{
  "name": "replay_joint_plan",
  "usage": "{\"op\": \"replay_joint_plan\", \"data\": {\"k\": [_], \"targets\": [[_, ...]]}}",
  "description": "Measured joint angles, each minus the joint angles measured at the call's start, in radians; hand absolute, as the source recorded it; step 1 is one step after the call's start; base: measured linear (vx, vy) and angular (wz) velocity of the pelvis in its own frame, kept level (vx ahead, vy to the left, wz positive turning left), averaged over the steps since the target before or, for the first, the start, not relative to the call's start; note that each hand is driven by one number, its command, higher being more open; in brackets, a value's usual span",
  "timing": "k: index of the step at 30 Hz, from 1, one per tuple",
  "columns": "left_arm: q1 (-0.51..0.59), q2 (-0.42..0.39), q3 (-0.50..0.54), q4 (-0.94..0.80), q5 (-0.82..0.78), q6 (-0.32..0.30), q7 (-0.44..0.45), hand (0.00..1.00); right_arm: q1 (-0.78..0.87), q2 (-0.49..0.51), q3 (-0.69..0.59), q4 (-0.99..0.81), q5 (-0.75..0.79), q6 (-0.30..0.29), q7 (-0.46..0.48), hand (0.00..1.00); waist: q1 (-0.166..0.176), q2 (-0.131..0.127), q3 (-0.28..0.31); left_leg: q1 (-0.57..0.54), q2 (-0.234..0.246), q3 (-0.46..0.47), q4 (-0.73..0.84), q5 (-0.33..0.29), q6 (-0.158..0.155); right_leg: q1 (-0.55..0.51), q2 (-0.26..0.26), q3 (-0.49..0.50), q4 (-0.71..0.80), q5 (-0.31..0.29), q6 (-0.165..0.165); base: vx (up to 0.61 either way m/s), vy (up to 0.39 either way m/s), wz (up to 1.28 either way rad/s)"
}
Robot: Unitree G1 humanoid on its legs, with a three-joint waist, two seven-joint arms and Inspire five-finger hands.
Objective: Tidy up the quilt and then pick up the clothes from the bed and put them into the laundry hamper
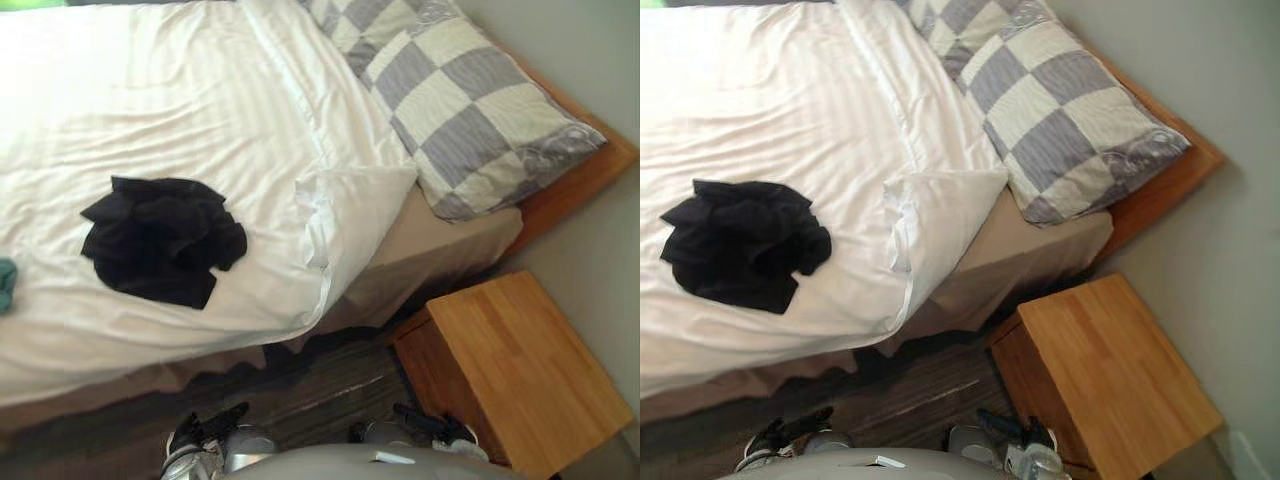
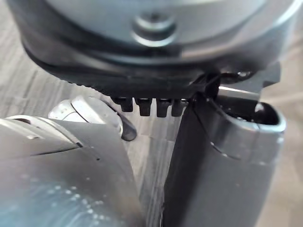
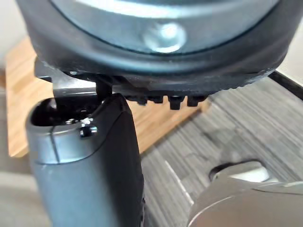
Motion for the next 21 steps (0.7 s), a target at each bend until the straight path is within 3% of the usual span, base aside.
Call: {"op": "replay_joint_plan", "data": {"k": [1,2,3,4,5,6,7,8,11,14,21], "targets": [[0.0,-0.012,0.009,0.003,-0.009,0.002,0.004,1.0,-0.007,0.0,0.004,-0.002,0.0,0.0,0.0,1.0,-0.009,0.015,-0.002,-0.042,0.002,0.136,0.014,0.036,0.029,-0.002,-0.012,-0.041,-0.03,0.015,-0.022,-0.02,-0.131,1.09],[0.0,-0.011,0.012,0.004,-0.01,0.004,0.005,1.0,-0.014,0.002,0.003,-0.006,0.0,-0.002,0.0,1.0,-0.015,0.024,0.004,-0.067,0.009,0.229,0.069,0.022,0.044,-0.006,-0.02,-0.059,-0.039,0.019,-0.027,-0.12,-0.061,0.9],[-0.007,-0.019,0.012,0.005,-0.009,0.003,0.005,1.0,-0.024,-0.001,0.005,-0.011,0.009,-0.006,0.0,1.0,-0.017,0.034,0.023,-0.132,0.034,0.392,0.276,-0.065,0.094,0.0,-0.042,-0.092,-0.041,0.019,-0.028,-0.11,0.0,0.7],[-0.002,-0.028,0.007,0.005,-0.009,0.001,0.006,1.0,-0.023,-0.008,0.004,-0.016,0.014,-0.006,-0.001,1.0,-0.017,0.055,0.019,-0.148,0.037,0.477,0.404,-0.11,0.116,0.018,-0.056,-0.114,-0.044,0.019,-0.026,-0.08,0.049,0.92],[0.0,-0.031,-0.018,0.013,-0.005,0.002,0.006,1.0,-0.021,-0.015,0.003,-0.018,0.043,-0.004,0.0,1.0,-0.032,0.077,0.012,-0.13,0.034,0.566,0.426,-0.142,0.136,0.054,-0.069,-0.147,-0.061,0.021,-0.017,0.01,0.072,0.85],[0.002,-0.031,-0.033,0.017,-0.003,0.001,0.006,1.0,-0.021,-0.017,0.003,-0.018,0.053,-0.004,0.001,1.0,-0.043,0.085,0.009,-0.12,0.027,0.587,0.401,-0.144,0.13,0.071,-0.068,-0.165,-0.069,0.021,-0.006,0.02,0.067,0.9],[0.001,-0.031,-0.045,0.022,0.0,0.002,0.004,1.0,-0.021,-0.015,0.001,-0.017,0.077,-0.004,0.002,1.0,-0.048,0.086,0.002,-0.078,-0.01,0.588,0.306,-0.132,0.1,0.093,-0.084,-0.175,-0.094,0.026,0.008,0.05,0.099,0.58],[0.005,-0.023,-0.044,0.022,0.0,0.003,-0.001,1.0,-0.02,0.005,-0.002,-0.017,0.089,-0.003,0.003,1.0,-0.042,0.062,0.002,-0.036,-0.063,0.59,0.203,-0.082,0.092,0.115,-0.101,-0.175,-0.133,0.046,0.019,0.05,0.088,0.42],[0.011,0.003,-0.042,0.053,0.002,0.027,-0.013,1.0,-0.011,0.039,-0.099,0.003,0.143,0.002,0.001,1.0,-0.045,0.023,-0.007,0.075,-0.148,0.583,-0.049,0.048,0.089,0.17,-0.11,-0.181,-0.212,0.087,0.02,0.07,0.06,0.23],[0.013,0.009,-0.044,0.069,0.044,0.039,-0.019,1.0,0.002,0.04,-0.153,0.014,0.171,0.002,-0.003,1.0,-0.05,0.02,-0.006,0.14,-0.168,0.59,-0.165,0.104,0.083,0.189,-0.099,-0.177,-0.218,0.09,0.019,0.02,0.022,-0.03],[0.029,0.007,0.015,0.076,0.078,0.043,-0.028,1.0,0.025,0.031,-0.318,-0.061,0.336,0.003,-0.025,1.0,-0.076,0.024,-0.014,0.171,-0.151,0.647,-0.167,0.101,0.077,0.203,-0.079,-0.118,-0.25,0.122,0.009,-0.01,0.011,-0.26]]}}
